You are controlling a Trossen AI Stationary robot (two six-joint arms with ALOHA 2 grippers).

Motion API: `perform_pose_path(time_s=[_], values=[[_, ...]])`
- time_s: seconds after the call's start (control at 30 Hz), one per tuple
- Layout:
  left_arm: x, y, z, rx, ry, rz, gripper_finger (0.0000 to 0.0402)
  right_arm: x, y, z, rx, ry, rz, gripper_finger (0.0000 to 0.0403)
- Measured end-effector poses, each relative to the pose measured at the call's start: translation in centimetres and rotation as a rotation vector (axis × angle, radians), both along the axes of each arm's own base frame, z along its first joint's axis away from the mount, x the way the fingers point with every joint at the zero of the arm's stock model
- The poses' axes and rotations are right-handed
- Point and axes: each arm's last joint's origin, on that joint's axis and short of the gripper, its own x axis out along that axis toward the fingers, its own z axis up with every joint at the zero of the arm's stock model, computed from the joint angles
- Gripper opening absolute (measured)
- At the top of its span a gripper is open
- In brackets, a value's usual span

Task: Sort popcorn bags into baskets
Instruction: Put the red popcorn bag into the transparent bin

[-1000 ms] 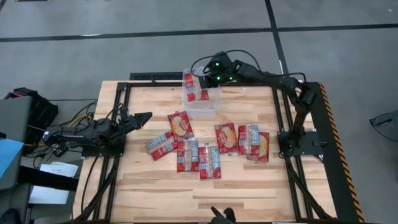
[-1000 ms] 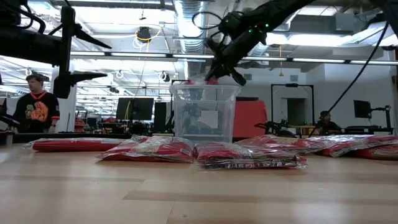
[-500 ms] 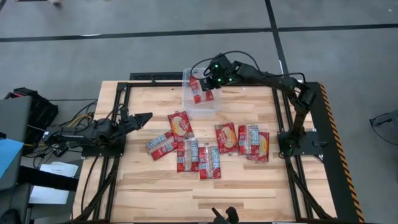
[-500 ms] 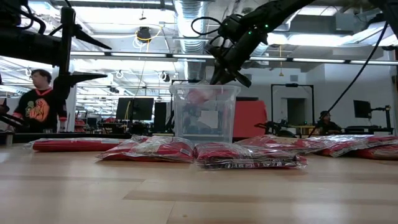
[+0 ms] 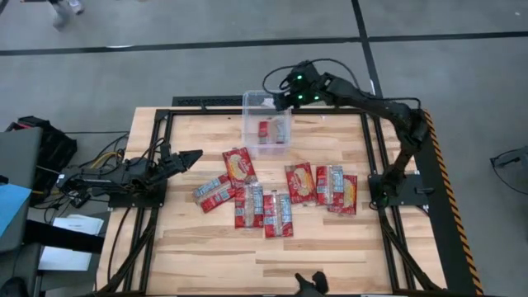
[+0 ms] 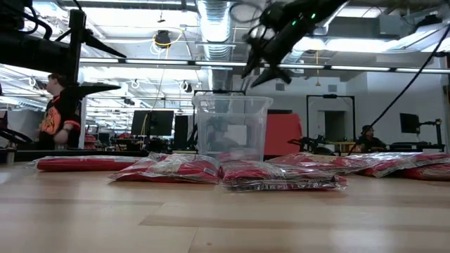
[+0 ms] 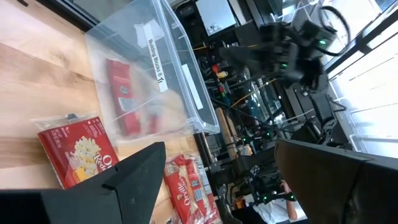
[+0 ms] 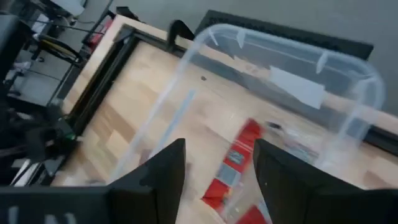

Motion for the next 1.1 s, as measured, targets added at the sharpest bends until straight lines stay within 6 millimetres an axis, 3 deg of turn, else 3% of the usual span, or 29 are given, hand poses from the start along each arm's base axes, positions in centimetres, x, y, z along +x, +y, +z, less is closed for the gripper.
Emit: perform_pose_path(time_s=[0.13,0.27,0.43,0.63,0.9,1.1], values=[[0.0,0.0,0.0,0.001,0.001,0.0,0.0293,-2.3,1.6,1.8,0.013,0.067,0.014,0.02],[0.0,0.0,-0.1,0.0,0.011,0.0,0.0293,-3.8,5.1,1.3,0.087,0.294,0.054,0.0183],[0.0,0.0,-0.3,-0.002,0.032,-0.006,0.0293,-3.5,11.4,-2.9,0.152,0.589,0.141,0.0171],[0.0,0.0,-0.4,-0.002,0.044,-0.006,0.0293,-3.3,16.3,-8.2,0.217,0.676,0.154,0.0208],[0.1,0.0,-0.5,-0.002,0.052,-0.006,0.0293,-4.0,18.2,-13.0,0.313,0.626,0.056,0.0309],[0.1,0.0,-0.6,-0.002,0.061,-0.005,0.0293,-4.7,17.9,-16.0,0.347,0.547,-0.017,0.0335]])
